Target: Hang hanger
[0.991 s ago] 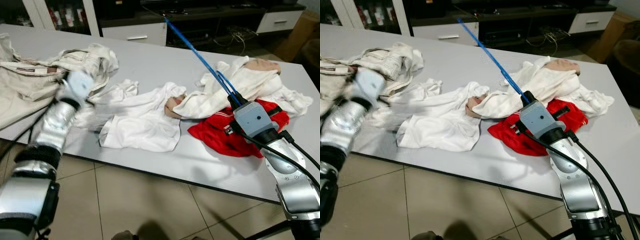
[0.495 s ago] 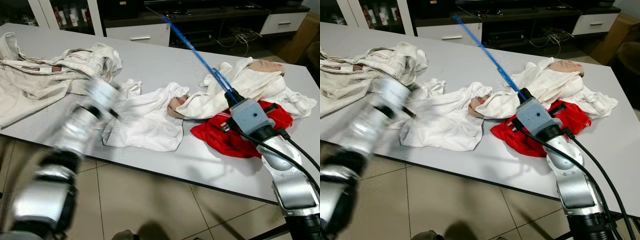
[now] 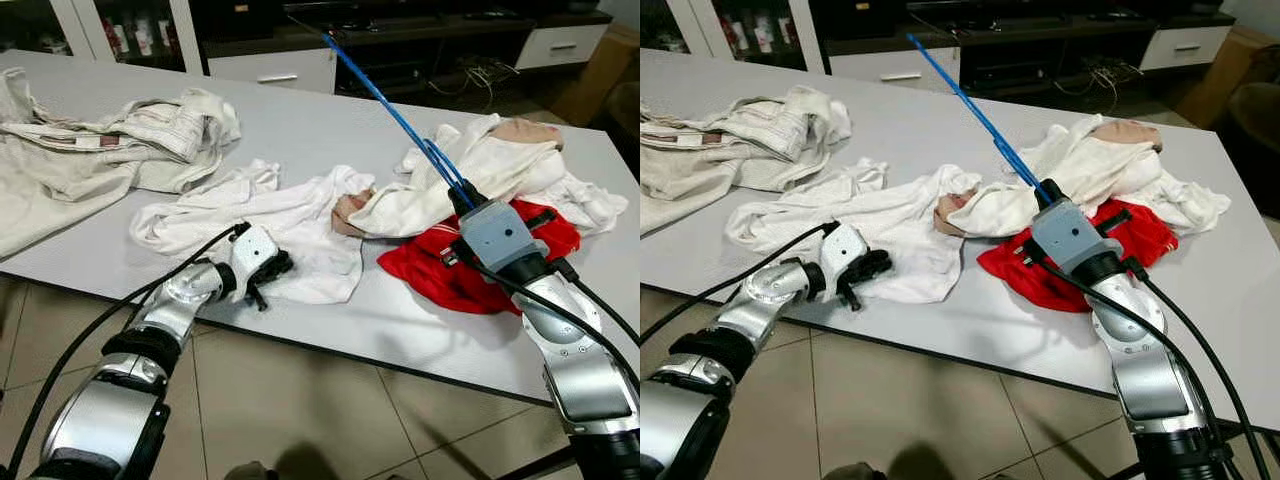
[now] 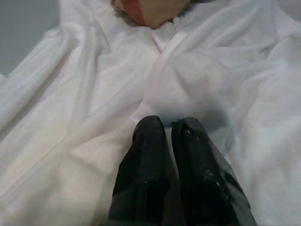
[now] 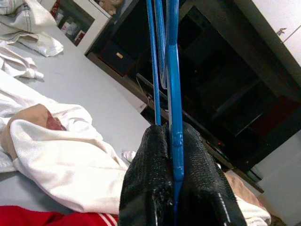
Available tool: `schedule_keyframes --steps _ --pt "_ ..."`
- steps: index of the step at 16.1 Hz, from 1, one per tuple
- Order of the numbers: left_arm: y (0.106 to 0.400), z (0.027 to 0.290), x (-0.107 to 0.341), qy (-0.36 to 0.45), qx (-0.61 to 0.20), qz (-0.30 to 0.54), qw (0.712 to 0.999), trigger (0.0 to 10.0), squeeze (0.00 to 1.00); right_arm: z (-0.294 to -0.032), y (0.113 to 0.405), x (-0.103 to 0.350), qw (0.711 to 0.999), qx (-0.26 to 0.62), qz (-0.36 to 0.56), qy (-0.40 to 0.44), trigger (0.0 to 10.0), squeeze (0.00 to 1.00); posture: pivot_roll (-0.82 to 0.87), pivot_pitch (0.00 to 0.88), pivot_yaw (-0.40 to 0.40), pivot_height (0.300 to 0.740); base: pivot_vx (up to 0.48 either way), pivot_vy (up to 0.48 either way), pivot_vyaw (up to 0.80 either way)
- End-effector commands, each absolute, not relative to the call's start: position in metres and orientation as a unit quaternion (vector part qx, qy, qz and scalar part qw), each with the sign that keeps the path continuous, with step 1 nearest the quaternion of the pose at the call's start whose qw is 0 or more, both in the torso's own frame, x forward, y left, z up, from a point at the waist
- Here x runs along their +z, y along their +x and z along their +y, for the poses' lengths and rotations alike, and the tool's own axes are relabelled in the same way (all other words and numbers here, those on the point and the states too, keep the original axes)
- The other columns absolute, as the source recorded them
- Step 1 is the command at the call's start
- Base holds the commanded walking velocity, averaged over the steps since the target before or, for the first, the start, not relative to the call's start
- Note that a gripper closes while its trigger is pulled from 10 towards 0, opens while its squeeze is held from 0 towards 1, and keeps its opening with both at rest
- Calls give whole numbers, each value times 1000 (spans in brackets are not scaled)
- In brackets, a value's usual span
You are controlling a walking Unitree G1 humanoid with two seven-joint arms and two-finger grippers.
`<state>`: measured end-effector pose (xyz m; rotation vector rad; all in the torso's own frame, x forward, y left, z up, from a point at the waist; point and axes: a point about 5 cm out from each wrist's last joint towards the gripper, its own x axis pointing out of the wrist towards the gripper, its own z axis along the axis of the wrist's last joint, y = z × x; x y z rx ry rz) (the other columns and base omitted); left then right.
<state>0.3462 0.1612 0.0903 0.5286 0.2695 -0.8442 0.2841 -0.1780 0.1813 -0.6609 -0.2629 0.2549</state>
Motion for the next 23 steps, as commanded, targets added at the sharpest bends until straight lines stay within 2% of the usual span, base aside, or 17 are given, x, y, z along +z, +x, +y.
schedule_keyframes --steps 1,3,7,10,13,16,19,23 --pt "336 167 73 261 -419 183 850 10000 0 -182 283 182 930 115 -132 -322 10000 0 -15 0 10 723 0 0 0" --pt "325 171 70 250 -470 209 821 10000 0 -181 285 183 930 115 -134 -321 10000 0 -9 0 10 723 0 0 0" --pt "312 170 89 253 -530 197 785 10000 0 -181 286 183 930 114 -135 -321 10000 0 -2 0 10 723 0 0 0" --pt "321 164 118 255 -514 133 808 10000 0 -182 286 183 930 112 -135 -322 10000 0 -3 0 8 723 0 0 0" --pt "328 168 147 276 -493 98 819 10000 0 -183 287 185 930 111 -136 -323 10000 0 -9 0 6 723 0 0 0" --pt "351 170 173 272 -408 7 871 10000 0 -183 287 185 930 110 -136 -324 10000 0 -7 0 4 723 0 0 0" --pt "352 160 159 217 -410 21 886 10000 0 -179 288 185 930 114 -139 -321 10000 0 -9 0 3 723 0 0 0" --pt "353 155 116 205 -361 100 904 10000 0 -177 287 184 930 116 -140 -319 10000 0 -14 0 6 723 0 0 0"
